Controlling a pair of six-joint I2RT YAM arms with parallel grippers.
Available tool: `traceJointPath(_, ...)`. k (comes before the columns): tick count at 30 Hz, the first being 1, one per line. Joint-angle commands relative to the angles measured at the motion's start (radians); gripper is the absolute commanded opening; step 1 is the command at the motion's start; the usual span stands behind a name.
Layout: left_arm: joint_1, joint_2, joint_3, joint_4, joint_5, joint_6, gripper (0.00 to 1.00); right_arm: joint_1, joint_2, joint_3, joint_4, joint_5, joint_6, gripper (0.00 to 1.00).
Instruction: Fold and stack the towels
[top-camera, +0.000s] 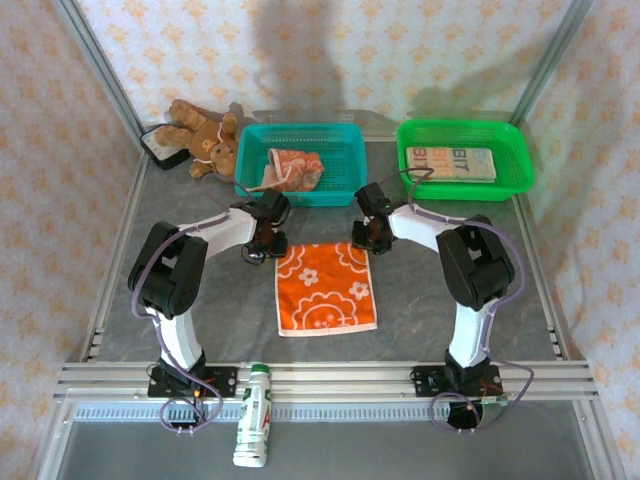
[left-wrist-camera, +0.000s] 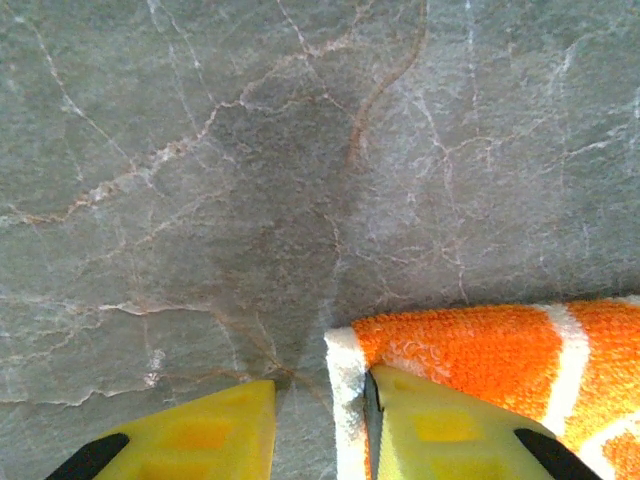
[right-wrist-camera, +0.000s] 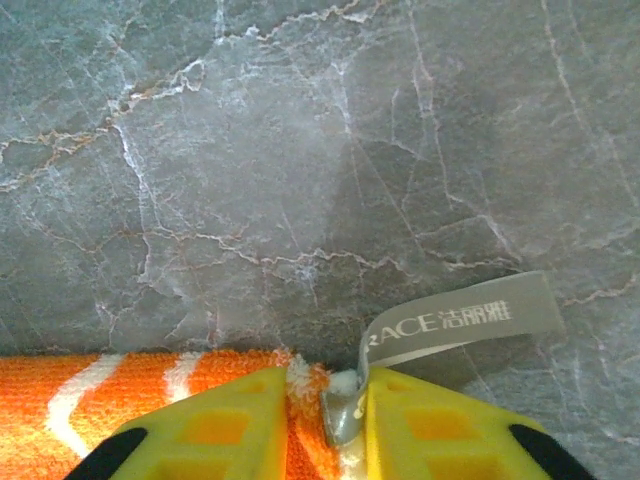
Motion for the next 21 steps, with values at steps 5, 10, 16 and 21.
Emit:
traceJointPath(5,0.005,0.037,0.008,0.019,0.061,0.016,0.11,-0.003,0.024,-0.009,-0.002,-0.013,-0.007,0.02)
traceJointPath(10,0.005,0.011,0.01,0.023,0.075,0.003,0.0,-0.005,-0.02,-0.019,-0.001,-0.001,-0.006,0.0)
traceJointPath(16,0.005,-0.054,0.054,-0.014,0.045,0.0,0.0,-0.016,-0.118,-0.007,0.0,0.027,-0.014,0.0)
traceJointPath(21,0.008,-0.067,0.147,-0.053,0.017,0.02,0.0,-0.041,-0.15,0.059,-0.036,0.029,-0.048,0.0)
